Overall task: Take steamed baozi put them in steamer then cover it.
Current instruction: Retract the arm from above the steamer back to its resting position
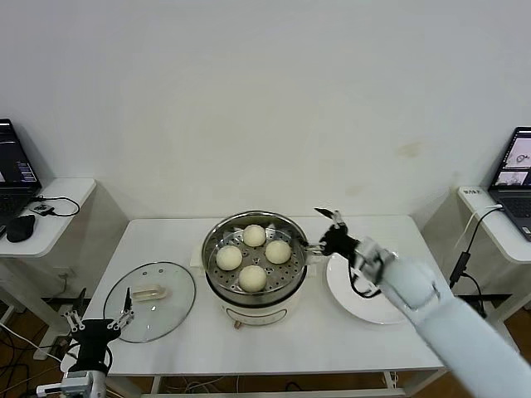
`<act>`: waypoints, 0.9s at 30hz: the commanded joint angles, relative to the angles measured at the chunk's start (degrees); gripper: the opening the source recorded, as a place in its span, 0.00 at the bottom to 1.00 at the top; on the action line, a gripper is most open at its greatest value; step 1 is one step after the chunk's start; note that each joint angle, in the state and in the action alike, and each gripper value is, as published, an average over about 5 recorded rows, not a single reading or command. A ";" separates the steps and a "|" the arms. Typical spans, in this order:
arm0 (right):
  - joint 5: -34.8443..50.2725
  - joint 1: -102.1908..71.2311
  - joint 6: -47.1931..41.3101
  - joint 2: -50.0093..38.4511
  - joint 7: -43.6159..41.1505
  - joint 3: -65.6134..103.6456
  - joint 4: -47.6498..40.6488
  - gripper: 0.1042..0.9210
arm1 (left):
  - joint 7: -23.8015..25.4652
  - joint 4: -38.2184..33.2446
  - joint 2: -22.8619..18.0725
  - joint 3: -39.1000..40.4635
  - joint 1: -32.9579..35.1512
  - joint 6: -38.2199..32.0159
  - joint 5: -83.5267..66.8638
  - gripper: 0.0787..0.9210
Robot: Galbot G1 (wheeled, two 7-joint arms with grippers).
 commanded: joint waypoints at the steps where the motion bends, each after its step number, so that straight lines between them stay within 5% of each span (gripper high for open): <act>1: -10.78 -34.00 16.01 20.11 1.85 40.21 2.83 0.88 | -0.91 6.99 1.12 -1.30 -3.48 -3.87 26.30 0.88; 11: -15.51 -40.13 19.33 27.74 4.70 44.80 5.09 0.88 | -1.53 12.41 5.47 -6.59 -3.08 -8.46 66.72 0.88; 27: -16.87 -39.46 22.01 29.58 4.91 44.17 3.14 0.88 | 2.69 24.54 8.94 1.43 -13.15 -6.51 74.25 0.88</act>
